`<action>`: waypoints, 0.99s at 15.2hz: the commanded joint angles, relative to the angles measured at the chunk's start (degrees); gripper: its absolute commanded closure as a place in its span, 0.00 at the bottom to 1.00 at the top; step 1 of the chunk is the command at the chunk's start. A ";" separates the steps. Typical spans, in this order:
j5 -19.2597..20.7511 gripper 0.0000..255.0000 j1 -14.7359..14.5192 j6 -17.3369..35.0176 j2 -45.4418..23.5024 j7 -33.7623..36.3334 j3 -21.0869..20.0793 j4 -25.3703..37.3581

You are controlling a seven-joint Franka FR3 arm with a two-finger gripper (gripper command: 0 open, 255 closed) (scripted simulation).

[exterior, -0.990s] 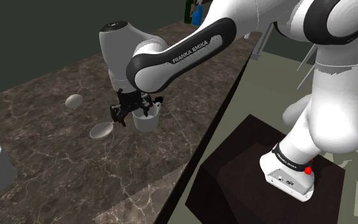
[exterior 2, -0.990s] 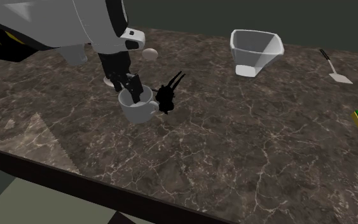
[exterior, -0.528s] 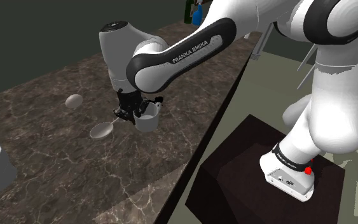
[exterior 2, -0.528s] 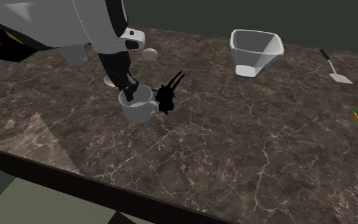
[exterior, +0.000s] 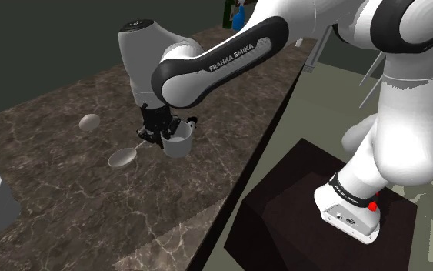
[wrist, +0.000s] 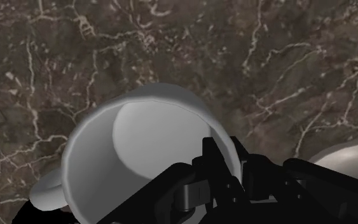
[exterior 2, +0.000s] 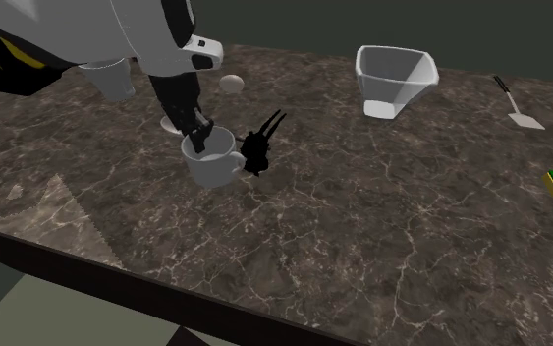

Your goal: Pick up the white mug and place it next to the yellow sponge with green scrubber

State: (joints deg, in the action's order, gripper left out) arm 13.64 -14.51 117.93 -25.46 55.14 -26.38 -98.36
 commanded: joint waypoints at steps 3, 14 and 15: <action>-0.73 1.00 0.20 -2.36 1.27 -0.49 -0.37 1.23; -2.38 1.00 0.43 -9.59 4.00 -1.66 -1.13 6.05; -2.50 1.00 0.42 -10.28 4.18 -1.75 -1.18 6.58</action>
State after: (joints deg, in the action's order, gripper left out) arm 11.31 -14.05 108.45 -21.57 53.43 -27.46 -92.31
